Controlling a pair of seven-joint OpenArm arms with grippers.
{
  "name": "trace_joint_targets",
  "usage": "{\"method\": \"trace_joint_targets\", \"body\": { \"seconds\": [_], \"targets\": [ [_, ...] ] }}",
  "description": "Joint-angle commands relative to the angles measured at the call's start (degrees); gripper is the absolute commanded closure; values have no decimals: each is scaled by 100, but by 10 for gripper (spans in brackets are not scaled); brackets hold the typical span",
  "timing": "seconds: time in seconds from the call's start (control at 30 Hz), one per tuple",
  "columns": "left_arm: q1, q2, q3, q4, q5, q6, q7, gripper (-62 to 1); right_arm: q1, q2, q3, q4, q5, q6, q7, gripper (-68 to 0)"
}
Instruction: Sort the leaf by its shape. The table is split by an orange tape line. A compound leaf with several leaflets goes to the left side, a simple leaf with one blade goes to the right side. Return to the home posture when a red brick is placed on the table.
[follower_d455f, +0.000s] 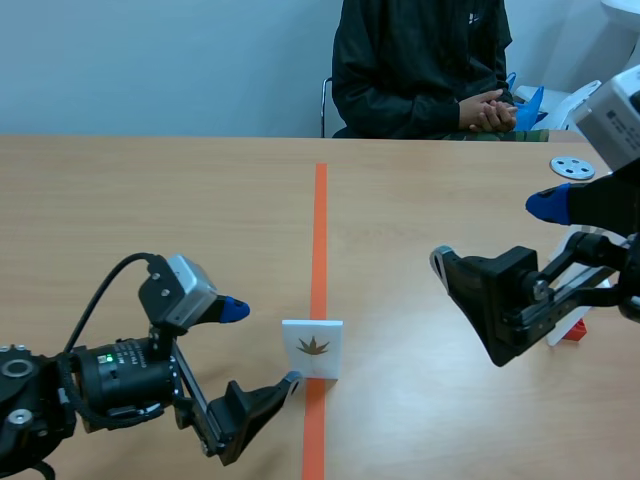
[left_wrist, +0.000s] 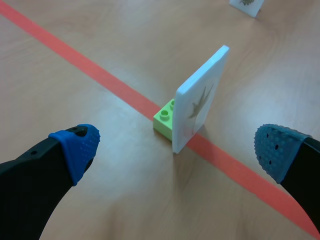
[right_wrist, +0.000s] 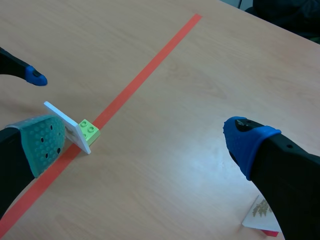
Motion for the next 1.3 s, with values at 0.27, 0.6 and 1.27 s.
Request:
{"method": "trace_joint_targets", "body": {
  "seconds": [0.27,0.6,1.27],
  "targets": [
    [-715,426,857,-815,197,321,-535,-623,68,48,254,7,61,-42,63,-679],
    [-1058,732,1261,-1322,232,533,-796,-623,68,48,286,7,61,-42,61,-679],
    [-1056,713,1266,-1320,229,748,-791,-72,68,48,284,7,63,-42,50,-679]
  ]
}}
